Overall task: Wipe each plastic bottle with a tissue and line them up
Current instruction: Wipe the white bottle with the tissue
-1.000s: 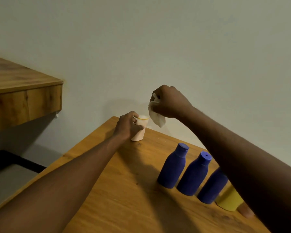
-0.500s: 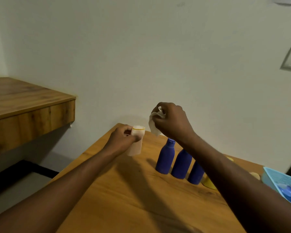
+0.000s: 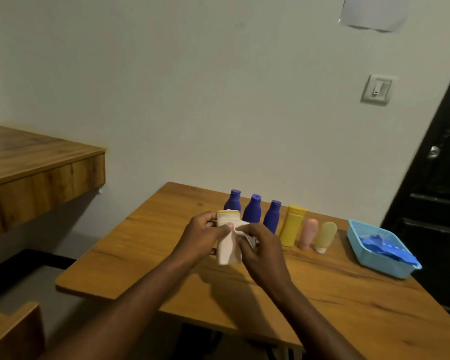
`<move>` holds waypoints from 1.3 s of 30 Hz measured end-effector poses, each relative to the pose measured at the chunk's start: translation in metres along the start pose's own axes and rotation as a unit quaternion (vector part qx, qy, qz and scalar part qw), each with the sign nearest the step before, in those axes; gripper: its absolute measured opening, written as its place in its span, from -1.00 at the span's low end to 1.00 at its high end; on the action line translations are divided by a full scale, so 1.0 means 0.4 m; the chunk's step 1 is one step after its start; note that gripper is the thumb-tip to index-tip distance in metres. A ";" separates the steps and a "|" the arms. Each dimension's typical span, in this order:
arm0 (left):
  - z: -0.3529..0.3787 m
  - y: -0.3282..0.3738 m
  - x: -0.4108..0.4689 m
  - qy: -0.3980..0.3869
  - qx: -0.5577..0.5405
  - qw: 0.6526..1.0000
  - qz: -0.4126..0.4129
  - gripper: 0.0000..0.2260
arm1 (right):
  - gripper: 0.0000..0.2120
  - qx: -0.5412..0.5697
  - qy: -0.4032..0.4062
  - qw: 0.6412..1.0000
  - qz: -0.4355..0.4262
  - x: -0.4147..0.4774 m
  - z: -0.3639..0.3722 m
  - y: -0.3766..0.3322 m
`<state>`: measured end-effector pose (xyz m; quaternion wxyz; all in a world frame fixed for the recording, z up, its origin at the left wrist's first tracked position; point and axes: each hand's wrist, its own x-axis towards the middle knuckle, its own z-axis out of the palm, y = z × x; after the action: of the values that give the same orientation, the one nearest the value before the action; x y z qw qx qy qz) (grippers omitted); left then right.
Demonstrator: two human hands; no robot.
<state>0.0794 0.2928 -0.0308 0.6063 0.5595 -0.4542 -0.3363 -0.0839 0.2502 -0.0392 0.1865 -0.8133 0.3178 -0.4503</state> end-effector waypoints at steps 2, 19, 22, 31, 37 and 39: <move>0.009 0.008 -0.028 -0.001 -0.001 1.000 -0.005 -0.82 | -0.85 0.015 -0.013 1.000 0.017 -0.062 -0.006 0.004; 0.127 -0.079 -0.158 -0.028 -0.043 0.997 -0.052 -0.77 | -0.78 -0.056 -0.065 0.996 -0.006 -0.277 -0.086 0.069; 0.145 -0.087 -0.159 -0.018 -0.068 0.996 -0.048 -0.81 | -0.76 -0.053 -0.058 0.997 0.012 -0.286 -0.095 0.084; 0.181 -0.114 -0.167 -0.052 -0.103 0.993 -0.006 -0.83 | -0.79 0.021 0.068 0.997 0.034 -0.235 -0.098 0.106; 0.171 -0.131 -0.175 -0.051 -0.092 0.994 0.004 -0.74 | -0.74 0.028 0.050 0.998 -0.009 -0.307 -0.076 0.097; 0.171 -0.135 -0.177 -0.054 -0.087 0.995 0.004 -0.67 | -0.73 0.023 0.048 0.999 -0.009 -0.297 -0.076 0.092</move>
<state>-0.0041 0.3241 -0.0991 0.6285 0.4841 -0.4574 -0.4017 -0.1693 0.3043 -0.1177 0.1853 -0.7890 0.3087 -0.4978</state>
